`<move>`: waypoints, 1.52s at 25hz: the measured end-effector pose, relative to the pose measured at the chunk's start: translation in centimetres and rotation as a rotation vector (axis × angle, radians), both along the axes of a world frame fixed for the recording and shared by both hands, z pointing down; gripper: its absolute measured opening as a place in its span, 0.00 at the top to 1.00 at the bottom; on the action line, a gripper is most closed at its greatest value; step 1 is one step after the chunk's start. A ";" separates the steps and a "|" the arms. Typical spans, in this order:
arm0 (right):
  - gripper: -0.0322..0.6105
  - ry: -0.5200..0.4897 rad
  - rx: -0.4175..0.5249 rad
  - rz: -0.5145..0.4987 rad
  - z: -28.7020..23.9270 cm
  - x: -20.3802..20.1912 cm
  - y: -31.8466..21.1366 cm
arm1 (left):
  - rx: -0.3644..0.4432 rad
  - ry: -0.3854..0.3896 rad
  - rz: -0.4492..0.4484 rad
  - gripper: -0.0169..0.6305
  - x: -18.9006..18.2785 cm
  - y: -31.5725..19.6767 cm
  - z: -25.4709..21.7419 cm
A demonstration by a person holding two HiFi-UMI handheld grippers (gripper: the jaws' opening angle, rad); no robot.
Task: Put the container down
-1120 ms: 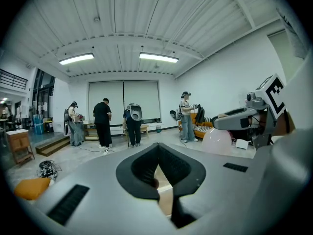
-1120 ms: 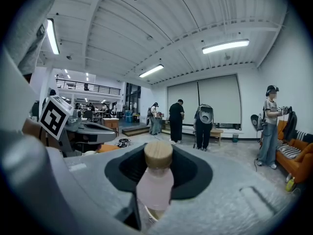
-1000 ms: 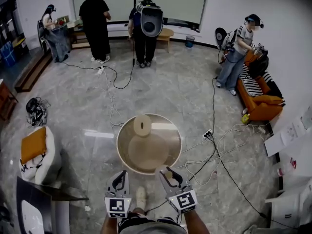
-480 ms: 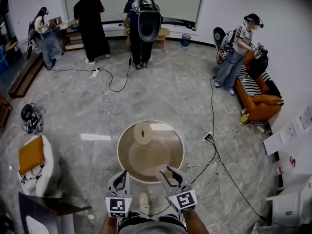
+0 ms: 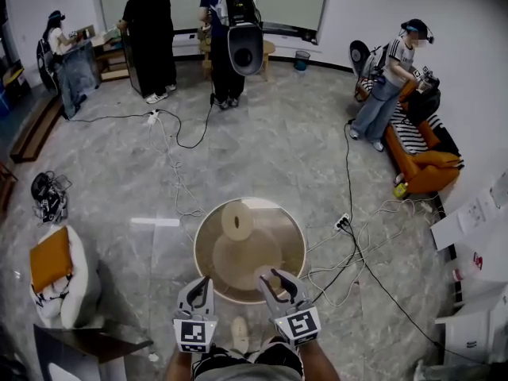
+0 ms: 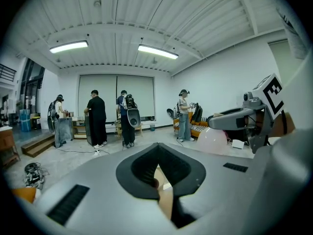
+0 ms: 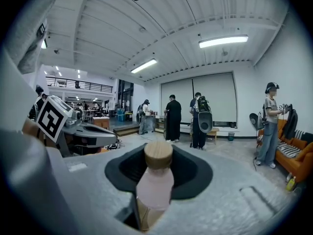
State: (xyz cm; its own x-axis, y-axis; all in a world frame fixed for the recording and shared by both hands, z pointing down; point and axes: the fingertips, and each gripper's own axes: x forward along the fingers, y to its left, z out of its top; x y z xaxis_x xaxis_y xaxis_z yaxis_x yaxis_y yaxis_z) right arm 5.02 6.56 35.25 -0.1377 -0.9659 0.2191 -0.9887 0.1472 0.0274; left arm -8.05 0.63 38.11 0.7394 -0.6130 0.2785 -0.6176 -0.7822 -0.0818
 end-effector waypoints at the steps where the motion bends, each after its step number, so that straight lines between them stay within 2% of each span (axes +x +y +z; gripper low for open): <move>1: 0.75 -0.001 -0.001 -0.002 0.2 0.1 -0.4 | -0.003 0.000 0.000 0.95 0.1 -0.4 0.2; 9: 0.75 -0.018 -0.034 -0.045 3.6 0.3 -4.5 | -0.024 -0.011 -0.036 0.95 0.6 -4.1 2.8; 21: 0.75 -0.018 -0.089 -0.157 10.6 1.5 -11.9 | -0.104 -0.046 -0.121 0.95 2.3 -9.4 10.4; 31: 0.75 -0.051 -0.136 -0.277 17.6 0.1 -17.0 | -0.168 -0.061 -0.221 0.95 1.9 -13.1 16.8; 38: 0.75 -0.050 -0.199 -0.339 24.9 -0.6 -19.4 | -0.207 -0.065 -0.272 0.95 1.4 -15.1 22.0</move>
State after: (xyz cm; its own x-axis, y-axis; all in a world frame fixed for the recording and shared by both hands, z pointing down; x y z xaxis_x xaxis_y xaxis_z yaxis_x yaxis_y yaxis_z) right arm 4.43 -12.83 60.12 -0.4570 -0.8029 0.3826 -0.8823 0.4636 -0.0812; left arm -6.69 -14.47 60.15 0.5334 -0.7104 0.4592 -0.8043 -0.5940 0.0153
